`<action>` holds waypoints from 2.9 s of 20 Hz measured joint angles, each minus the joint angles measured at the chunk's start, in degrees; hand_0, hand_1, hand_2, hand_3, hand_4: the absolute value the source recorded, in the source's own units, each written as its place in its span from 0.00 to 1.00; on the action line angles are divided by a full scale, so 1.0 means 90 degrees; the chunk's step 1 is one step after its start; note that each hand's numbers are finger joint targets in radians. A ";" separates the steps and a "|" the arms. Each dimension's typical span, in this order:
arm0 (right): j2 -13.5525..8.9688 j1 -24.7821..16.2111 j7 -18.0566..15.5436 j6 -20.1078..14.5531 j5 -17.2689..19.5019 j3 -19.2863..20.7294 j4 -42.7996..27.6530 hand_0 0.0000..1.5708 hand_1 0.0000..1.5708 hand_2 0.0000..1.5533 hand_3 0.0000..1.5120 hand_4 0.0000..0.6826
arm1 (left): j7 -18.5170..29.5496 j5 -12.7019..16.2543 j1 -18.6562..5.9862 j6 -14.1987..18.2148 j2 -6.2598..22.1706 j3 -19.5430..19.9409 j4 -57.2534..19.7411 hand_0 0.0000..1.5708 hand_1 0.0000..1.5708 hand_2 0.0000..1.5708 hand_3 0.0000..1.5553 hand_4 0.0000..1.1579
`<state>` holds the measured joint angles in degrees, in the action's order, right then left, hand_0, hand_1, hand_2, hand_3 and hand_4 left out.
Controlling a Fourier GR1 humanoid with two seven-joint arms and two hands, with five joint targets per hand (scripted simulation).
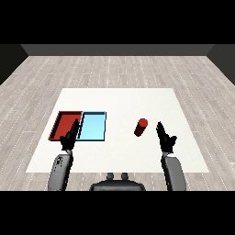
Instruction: Pick the red can and put it in the red box
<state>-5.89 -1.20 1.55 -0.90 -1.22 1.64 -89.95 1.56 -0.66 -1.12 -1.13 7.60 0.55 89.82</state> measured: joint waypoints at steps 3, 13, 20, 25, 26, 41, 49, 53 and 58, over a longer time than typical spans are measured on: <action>-0.0288 0.0232 -0.0202 0.0373 -0.0218 0.0324 0.0342 0.00 0.00 0.00 0.00 0.00 | -0.0070 -0.0014 -0.0017 0.0007 -0.0065 0.0014 -0.0017 0.00 0.00 0.00 0.00 0.00; -0.1203 0.1104 -0.2121 0.1762 -0.1187 0.1526 0.1565 0.00 0.00 0.00 0.00 0.00 | 0.1624 0.0263 -0.0082 -0.0012 -0.0494 0.0116 0.0310 0.00 0.00 0.00 0.00 0.00; -0.1494 0.1570 -0.2991 0.2228 -0.1176 0.1770 0.2652 0.00 0.00 0.00 0.00 0.00 | 0.2252 0.0318 -0.0099 -0.0071 -0.0588 0.0167 0.0141 0.00 0.00 0.00 0.00 0.00; -0.1428 0.1632 -0.3295 0.2309 -0.1061 0.1694 0.2987 0.00 0.00 0.00 0.00 0.00 | 0.2506 0.0349 -0.0198 -0.0137 -0.0576 0.0223 -0.0097 0.00 0.00 0.00 0.00 0.00; -0.1417 0.1680 -0.3257 0.2321 -0.1083 0.1683 0.3005 0.00 0.00 0.00 0.00 0.00 | 0.2505 0.0384 -0.0266 -0.0151 -0.0565 0.0258 -0.0173 0.00 0.00 0.00 0.00 0.00; -0.1040 0.2454 -0.2795 0.2137 -0.1130 0.1395 0.3747 0.00 0.00 0.00 0.00 0.00 | 0.2497 0.0608 -0.0074 -0.0223 -0.0606 0.0267 0.0080 0.00 0.00 0.00 0.00 0.00; -0.0748 0.2751 -0.3110 0.2122 -0.1000 0.1214 0.4515 0.00 0.00 0.00 0.00 0.00 | 0.2454 0.0711 -0.0046 -0.0330 -0.0531 0.0329 0.0156 0.00 0.00 0.00 0.00 0.00; -0.0644 0.2776 -0.3079 0.2168 -0.1031 0.1132 0.4607 0.00 0.00 0.00 0.00 0.00 | 0.2411 0.0694 -0.0050 -0.0282 -0.0568 0.0305 0.0187 0.00 0.00 0.00 0.00 0.00; -0.0479 0.3097 -0.3237 0.2128 -0.1038 0.1122 0.5149 0.00 0.00 0.00 0.00 0.00 | 0.2230 0.0789 -0.0107 -0.0271 -0.0507 0.0392 0.0310 0.00 0.00 0.00 0.00 0.00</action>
<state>-10.20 26.67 -27.58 18.26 -10.56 11.73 -43.61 21.63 6.45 -2.08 -3.58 3.04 4.08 92.61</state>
